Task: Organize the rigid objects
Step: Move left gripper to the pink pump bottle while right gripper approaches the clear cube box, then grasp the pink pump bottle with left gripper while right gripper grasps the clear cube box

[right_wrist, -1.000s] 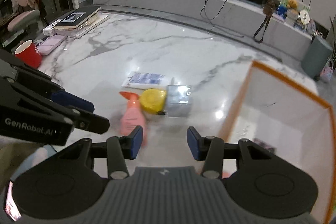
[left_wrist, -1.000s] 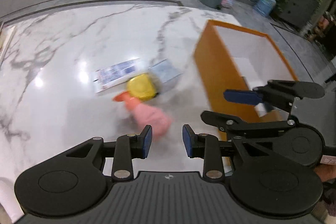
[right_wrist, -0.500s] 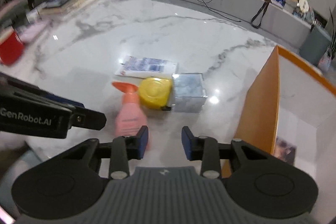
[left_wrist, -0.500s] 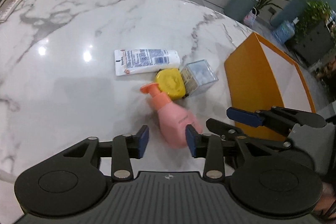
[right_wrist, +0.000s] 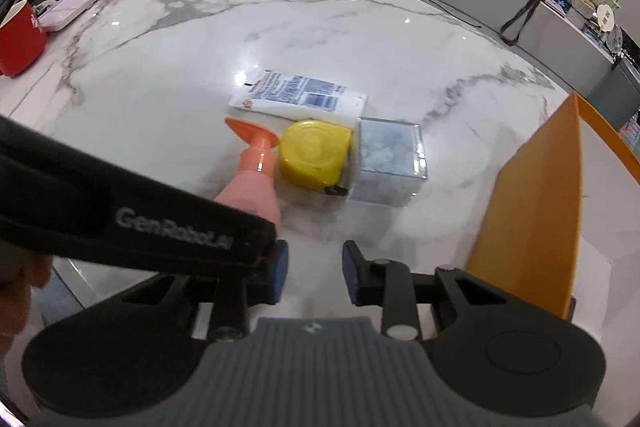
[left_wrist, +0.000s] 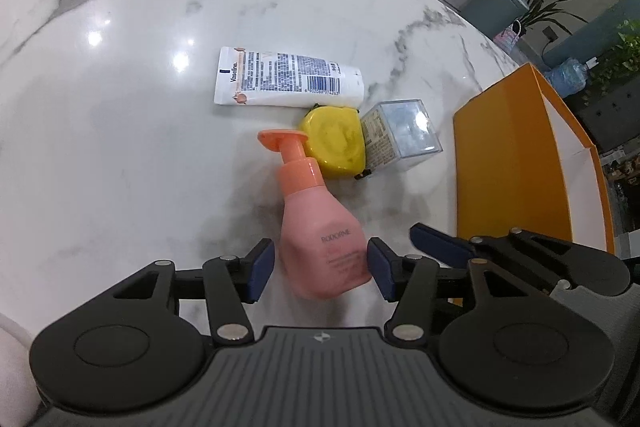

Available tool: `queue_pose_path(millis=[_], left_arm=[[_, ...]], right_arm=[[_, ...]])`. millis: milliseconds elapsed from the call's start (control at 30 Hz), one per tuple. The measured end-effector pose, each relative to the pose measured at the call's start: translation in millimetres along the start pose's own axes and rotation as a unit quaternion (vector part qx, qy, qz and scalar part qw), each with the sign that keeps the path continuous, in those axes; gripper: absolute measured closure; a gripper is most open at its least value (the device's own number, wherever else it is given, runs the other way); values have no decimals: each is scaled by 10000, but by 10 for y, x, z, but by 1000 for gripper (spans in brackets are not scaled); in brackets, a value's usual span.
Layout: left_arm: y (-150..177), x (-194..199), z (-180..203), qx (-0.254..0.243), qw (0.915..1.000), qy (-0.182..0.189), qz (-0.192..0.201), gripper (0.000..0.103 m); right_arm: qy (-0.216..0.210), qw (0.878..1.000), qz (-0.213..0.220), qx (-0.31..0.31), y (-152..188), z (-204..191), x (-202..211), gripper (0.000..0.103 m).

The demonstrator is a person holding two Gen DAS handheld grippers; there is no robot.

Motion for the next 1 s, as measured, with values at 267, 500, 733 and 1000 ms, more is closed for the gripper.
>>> queue_pose_path(millis=[267, 500, 733, 1000], left_arm=[[23, 47, 10, -216, 9993, -296, 18, 37], [40, 68, -79, -140, 9991, -412, -4, 29], [80, 21, -96, -289, 9979, -576, -68, 41], [44, 89, -132, -462, 9972, -581, 38, 53]], right_arm=[[-118, 9998, 16, 151, -8, -134, 0, 89], [-332, 9993, -100, 127, 18, -201, -16, 89], [-390, 9983, -299, 315, 42, -333, -50, 76], [170, 9963, -338, 774, -43, -166, 37, 65]])
Point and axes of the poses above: each gripper's, at about its wrist camera, not at the fingertips, and x roughly against the way its jaws point, z to its right, y to its underside, the point moved 8 cm from there along -x, roughly the way its jaws point, and after that the axes turned 7 degrees about -z, right-handed, at the moved point
